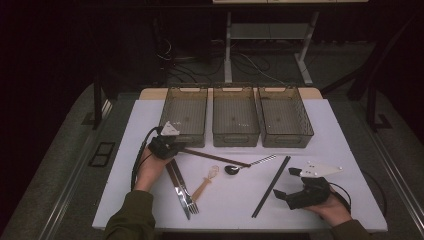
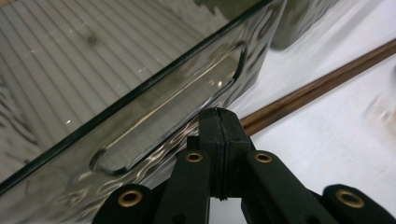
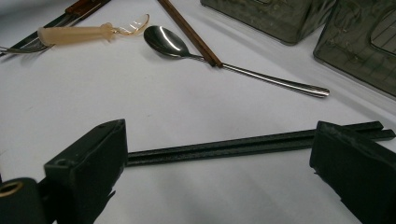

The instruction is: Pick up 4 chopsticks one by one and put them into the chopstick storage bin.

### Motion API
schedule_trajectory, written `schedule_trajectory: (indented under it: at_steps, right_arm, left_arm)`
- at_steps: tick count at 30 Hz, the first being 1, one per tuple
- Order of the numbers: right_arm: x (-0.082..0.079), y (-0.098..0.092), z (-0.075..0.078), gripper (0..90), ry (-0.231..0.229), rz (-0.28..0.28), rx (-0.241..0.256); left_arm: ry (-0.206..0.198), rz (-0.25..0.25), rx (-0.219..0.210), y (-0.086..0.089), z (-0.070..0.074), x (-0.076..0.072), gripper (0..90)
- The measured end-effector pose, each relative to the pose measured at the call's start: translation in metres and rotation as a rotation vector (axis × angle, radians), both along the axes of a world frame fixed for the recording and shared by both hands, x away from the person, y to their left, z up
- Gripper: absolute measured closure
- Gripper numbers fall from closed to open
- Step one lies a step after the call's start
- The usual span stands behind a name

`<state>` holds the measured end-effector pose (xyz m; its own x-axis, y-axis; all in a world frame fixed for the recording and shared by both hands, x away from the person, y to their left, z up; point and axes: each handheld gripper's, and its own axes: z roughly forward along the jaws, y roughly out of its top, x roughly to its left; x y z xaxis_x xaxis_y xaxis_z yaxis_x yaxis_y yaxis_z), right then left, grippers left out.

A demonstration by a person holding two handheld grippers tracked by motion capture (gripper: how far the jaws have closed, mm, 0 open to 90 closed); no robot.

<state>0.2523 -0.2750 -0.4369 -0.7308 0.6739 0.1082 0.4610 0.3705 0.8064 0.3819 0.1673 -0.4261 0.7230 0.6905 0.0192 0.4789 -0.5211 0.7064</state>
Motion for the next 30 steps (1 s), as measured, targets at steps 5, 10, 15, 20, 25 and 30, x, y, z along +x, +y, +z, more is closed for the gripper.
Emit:
schedule_trajectory:
  at_steps: [5, 10, 15, 20, 25, 30]
  right_arm:
    - [0.001, 0.001, -0.001, 4.4, 0.000, 0.002, -0.002]
    - [0.000, 0.000, 0.000, 4.4, 0.000, -0.001, 0.001]
    - [0.000, 0.000, 0.000, 4.4, -0.001, 0.001, 0.001]
    - [0.000, 0.000, 0.000, 4.4, -0.001, -0.002, 0.001]
    - [0.000, 0.000, 0.000, 4.4, -0.002, 0.001, 0.002]
    - [0.000, 0.000, 0.000, 4.4, -0.002, 0.002, 0.002]
  left_arm:
    - [-0.001, -0.043, 0.016, -0.014, -0.001, 0.001, 89.2]
    - [0.009, -0.062, 0.047, -0.025, -0.007, 0.005, 89.2]
    - [-0.001, -0.077, 0.054, -0.032, -0.007, 0.006, 89.3]
    - [-0.006, -0.091, 0.048, -0.040, -0.009, 0.007, 89.3]
    - [-0.003, -0.086, 0.046, -0.044, -0.012, 0.008, 89.3]
    - [0.004, -0.084, 0.062, -0.045, -0.014, 0.009, 89.3]
